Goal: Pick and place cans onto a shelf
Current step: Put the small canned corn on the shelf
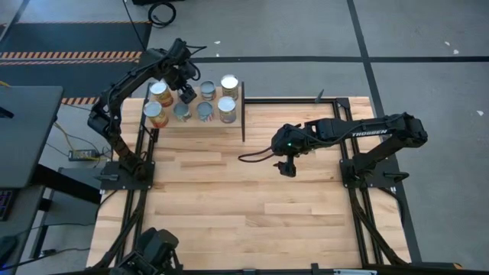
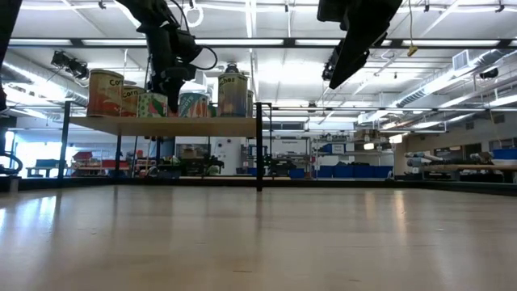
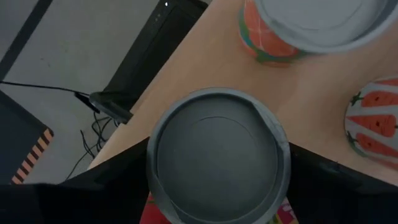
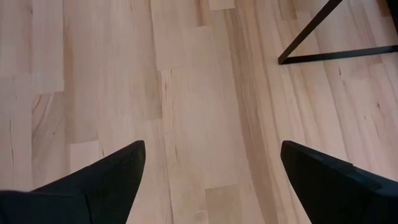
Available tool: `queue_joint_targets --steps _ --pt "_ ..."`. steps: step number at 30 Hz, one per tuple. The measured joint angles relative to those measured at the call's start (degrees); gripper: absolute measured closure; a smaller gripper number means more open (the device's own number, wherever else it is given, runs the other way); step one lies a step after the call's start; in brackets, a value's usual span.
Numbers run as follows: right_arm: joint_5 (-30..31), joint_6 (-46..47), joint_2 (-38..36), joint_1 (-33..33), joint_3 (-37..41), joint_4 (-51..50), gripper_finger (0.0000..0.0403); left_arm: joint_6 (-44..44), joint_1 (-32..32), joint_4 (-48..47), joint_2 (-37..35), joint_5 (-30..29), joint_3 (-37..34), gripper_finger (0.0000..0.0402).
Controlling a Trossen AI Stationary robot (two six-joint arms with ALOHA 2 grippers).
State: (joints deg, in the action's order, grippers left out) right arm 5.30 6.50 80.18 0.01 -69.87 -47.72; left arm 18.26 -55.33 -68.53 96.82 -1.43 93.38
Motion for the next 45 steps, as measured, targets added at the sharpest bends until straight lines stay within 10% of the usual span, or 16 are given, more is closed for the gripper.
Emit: queue_joint_targets --steps 15,23,45 --pt "-0.13 -0.17 0.02 0.0 0.0 0.0 0.0021 0.63 0.0 -0.29 0.0 -1.9 0.0 0.0115" --pt "-0.44 -0.04 0.01 0.0 -0.02 0.0 0.0021 0.44 0.0 -0.4 0.0 -1.92 0.0 0.0044" --pt "-0.54 -2.05 0.02 0.0 -0.02 1.32 0.0021 0.28 1.55 -0.79 -6.85 -2.34 0.33 0.0038"
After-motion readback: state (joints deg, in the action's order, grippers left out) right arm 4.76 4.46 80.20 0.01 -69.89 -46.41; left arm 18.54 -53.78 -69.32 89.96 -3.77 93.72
